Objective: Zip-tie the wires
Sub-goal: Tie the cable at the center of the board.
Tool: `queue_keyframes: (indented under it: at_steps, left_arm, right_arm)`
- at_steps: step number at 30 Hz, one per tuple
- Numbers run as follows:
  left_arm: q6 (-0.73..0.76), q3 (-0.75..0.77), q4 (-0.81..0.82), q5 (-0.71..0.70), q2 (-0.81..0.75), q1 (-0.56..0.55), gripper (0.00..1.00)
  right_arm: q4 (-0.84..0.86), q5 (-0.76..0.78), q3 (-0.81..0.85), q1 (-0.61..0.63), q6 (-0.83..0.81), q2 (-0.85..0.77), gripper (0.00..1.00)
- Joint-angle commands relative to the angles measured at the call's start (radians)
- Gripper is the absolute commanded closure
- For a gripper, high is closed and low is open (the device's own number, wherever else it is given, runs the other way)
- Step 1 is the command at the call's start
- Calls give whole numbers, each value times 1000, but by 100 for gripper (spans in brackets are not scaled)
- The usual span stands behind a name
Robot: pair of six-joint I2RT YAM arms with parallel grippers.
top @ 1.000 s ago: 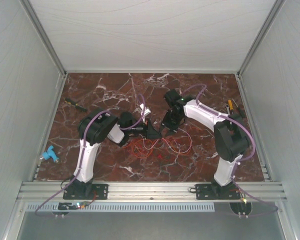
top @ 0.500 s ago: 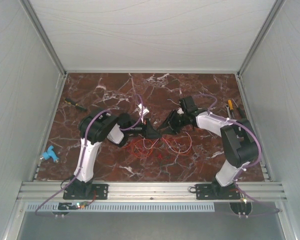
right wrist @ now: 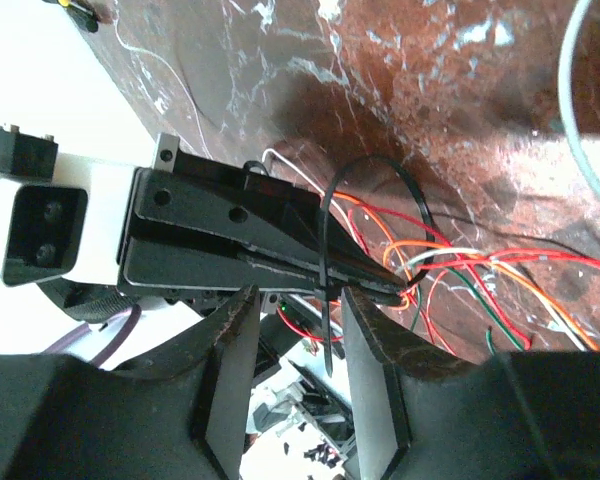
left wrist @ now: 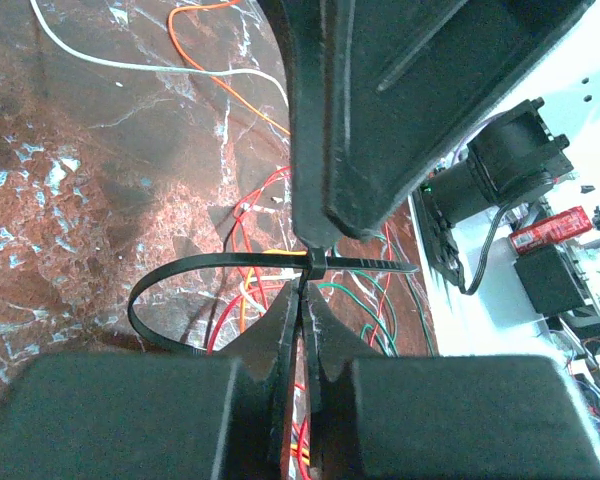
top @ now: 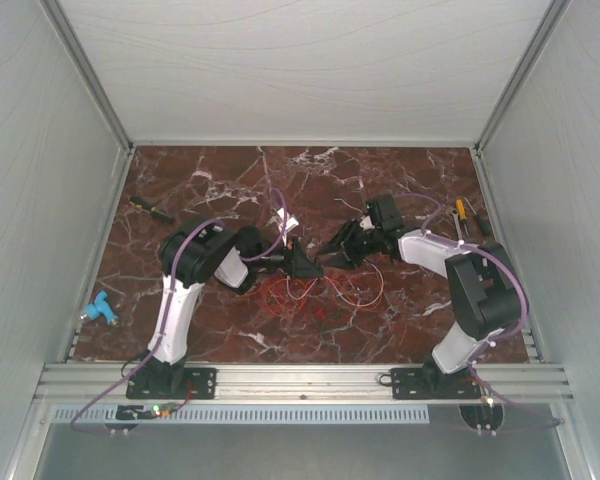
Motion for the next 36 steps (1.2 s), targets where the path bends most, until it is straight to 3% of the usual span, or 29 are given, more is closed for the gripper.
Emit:
queue_keyframes:
  at_steps: [1,11,15,26,32,34,36]
  left_arm:
    - [27,23,99,5,16,6,100]
    - [41,23,102,-2,20,6,100]
    - [38,23,102,-3,22,6,100]
    - [36,26,104,-6,22,6,100]
    - [36,25,104,-2,21,6,100]
    - [36,25,104,0,19,6,100]
    - [39,23,104,1,17,6,100]
  right_arm:
    - [-21,-41,-31,-2,36,-50,64]
    - [30,-63,-37,8,95,-12,67]
    - [43,-69,-24,12,102,4,80]
    - [49,-78,-42,26,115,5,83]
    - [58,-69,-36,25,117,17,93]
    - [53,-65,-32,25,114,20,100]
    - [42,-61,-26,24,106,22,100]
